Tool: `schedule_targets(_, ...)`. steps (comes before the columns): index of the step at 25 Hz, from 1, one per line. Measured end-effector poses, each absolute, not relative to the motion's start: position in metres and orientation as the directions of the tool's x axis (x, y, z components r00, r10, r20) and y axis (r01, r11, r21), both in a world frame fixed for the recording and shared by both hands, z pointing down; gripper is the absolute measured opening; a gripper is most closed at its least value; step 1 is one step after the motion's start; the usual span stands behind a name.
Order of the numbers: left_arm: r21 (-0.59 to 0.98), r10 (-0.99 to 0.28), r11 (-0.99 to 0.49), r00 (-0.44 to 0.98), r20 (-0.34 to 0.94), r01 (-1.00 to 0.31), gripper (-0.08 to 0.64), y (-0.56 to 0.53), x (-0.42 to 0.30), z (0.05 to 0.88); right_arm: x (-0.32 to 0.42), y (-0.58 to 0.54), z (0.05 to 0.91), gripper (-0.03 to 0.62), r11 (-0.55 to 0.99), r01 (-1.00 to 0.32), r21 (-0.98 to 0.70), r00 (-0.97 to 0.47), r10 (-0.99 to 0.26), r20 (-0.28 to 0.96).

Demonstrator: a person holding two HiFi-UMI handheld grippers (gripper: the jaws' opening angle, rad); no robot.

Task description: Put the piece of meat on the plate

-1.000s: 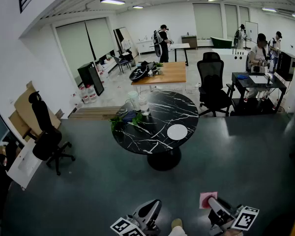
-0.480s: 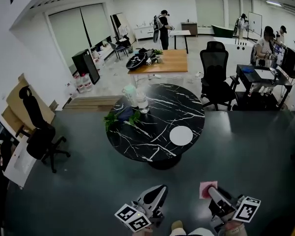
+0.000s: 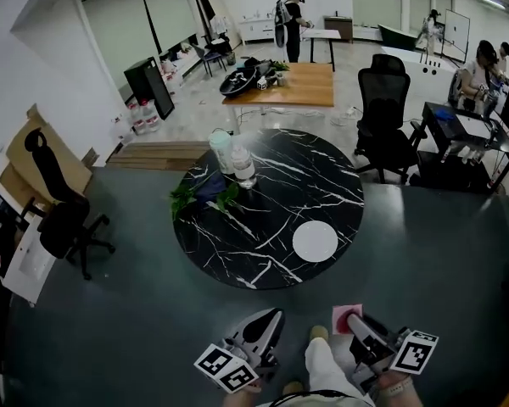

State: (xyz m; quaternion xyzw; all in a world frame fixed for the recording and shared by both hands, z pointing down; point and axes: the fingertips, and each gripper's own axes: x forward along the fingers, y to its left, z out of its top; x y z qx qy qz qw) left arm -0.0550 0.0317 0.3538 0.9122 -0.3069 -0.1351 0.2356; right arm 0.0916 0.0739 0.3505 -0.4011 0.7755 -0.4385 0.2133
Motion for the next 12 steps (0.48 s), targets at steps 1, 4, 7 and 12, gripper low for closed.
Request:
schedule_targets(1,0.508,-0.635,-0.693,0.767,-0.094,-0.511,0.009,0.017,-0.053,0.356,0.094,0.057,0.354,0.086,0.299,-0.427,-0.853,-0.602,-0.798,0.022)
schedule_targets(4,0.502,-0.675,-0.658,0.735,-0.062,-0.562,0.009,-0.029,-0.046,0.363,0.098,0.006,0.364,0.086,0.313,-0.405,-0.859,-0.656,-0.754,0.035)
schedule_targets(7,0.486,-0.707,-0.631,0.706,-0.04,-0.605,0.009,-0.079,-0.04,0.372,0.102,-0.039,0.372,0.086,0.322,-0.391,-0.862,-0.699,-0.714,0.05)
schedule_targets(12,0.484,-0.743,-0.595,0.669,-0.029,-0.641,0.009,-0.139,-0.025,0.378,0.112,-0.091,0.386,0.086,0.325,-0.377,-0.867,-0.736,-0.673,0.068)
